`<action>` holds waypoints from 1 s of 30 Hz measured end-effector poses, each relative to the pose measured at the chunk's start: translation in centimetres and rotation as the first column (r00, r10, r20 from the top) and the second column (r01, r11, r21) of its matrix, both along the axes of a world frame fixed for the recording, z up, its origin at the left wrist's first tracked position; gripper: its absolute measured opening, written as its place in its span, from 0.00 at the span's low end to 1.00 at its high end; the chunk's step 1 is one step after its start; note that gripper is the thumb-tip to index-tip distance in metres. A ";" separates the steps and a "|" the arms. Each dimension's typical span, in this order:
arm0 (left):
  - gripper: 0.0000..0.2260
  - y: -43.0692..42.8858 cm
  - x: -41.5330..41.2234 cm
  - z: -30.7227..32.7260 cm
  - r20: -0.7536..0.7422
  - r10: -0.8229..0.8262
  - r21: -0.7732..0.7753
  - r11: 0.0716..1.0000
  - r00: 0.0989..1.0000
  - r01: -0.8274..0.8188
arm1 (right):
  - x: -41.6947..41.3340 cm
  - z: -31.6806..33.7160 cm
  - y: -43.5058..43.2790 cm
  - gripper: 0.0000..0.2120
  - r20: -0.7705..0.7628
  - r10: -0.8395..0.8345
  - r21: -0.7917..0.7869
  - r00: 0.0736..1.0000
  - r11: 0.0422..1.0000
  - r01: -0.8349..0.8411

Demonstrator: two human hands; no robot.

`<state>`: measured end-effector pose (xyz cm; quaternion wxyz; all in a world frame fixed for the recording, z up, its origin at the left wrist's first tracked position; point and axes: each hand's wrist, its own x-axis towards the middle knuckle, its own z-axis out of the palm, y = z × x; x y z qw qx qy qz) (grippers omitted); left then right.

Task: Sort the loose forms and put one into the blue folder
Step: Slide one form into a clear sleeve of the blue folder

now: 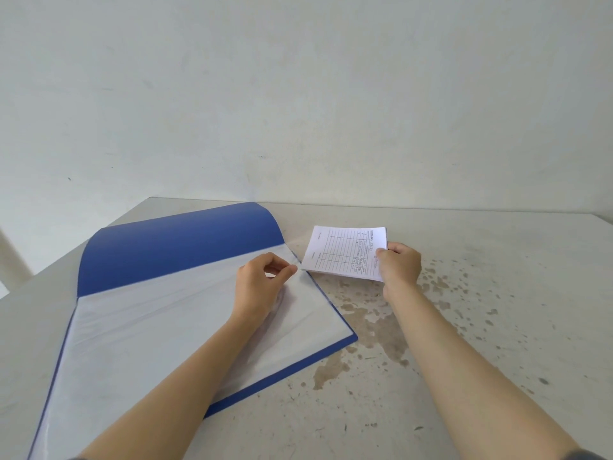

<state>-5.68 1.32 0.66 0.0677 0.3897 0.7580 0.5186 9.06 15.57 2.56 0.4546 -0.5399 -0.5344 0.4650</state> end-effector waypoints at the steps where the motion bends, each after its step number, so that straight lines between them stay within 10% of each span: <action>1: 0.03 0.0 0.0 0.0 -0.002 -0.004 0.004 1.000 1.000 0.004 | -0.2 0.1 -0.2 0.10 0.004 0.015 0.000 1.000 1.000 -0.015; 24: 0.03 0.1 0.3 -0.1 -0.138 -0.030 0.004 1.000 0.990 0.031 | 0.9 2.0 -0.2 0.11 0.147 0.436 -0.274 0.888 0.880 -0.387; 30: 0.19 -1.1 0.0 1.1 -0.215 -0.242 -0.321 0.933 0.946 0.165 | -0.3 2.0 -0.6 0.11 0.127 0.477 -0.275 0.870 0.859 -0.431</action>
